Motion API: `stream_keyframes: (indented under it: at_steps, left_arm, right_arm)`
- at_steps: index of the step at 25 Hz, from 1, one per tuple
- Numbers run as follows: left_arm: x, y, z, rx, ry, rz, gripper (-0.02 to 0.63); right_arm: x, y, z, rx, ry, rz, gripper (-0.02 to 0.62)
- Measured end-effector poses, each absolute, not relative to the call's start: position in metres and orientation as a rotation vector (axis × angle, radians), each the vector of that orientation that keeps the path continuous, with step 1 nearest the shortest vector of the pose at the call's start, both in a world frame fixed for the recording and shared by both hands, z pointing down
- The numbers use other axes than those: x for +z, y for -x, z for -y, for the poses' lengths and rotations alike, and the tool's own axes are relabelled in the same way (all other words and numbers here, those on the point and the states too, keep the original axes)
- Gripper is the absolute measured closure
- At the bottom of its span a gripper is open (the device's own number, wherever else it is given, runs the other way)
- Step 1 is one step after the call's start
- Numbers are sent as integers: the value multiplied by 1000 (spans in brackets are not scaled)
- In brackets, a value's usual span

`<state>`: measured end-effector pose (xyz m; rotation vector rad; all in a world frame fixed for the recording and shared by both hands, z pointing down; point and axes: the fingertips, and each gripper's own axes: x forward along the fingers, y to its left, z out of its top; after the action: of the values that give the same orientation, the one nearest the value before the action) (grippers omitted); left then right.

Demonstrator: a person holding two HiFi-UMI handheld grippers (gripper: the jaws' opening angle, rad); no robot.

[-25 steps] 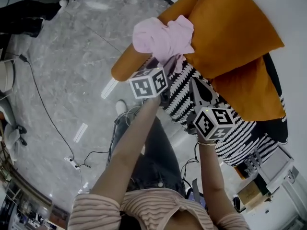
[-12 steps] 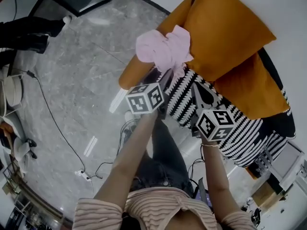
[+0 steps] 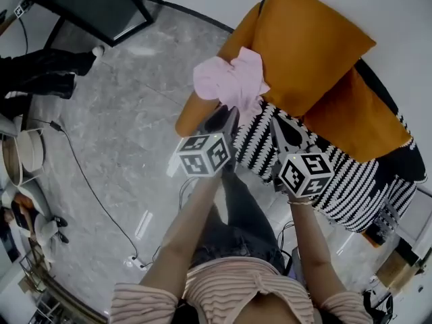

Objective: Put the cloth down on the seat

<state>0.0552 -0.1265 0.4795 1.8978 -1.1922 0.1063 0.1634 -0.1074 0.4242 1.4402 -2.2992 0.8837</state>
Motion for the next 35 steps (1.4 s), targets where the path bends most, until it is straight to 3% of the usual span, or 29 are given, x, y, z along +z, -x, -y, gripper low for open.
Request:
stream_keyframes:
  at_steps: [12,35]
  left_arm:
    - [404,-54,123,181,-2206,1219,592]
    - [292,-60,106,196,-2519,1285,594]
  right_arm:
    - [388,-163,101,801,-1461,2401,588]
    - [262,-164,92,500,-1530,2700,588]
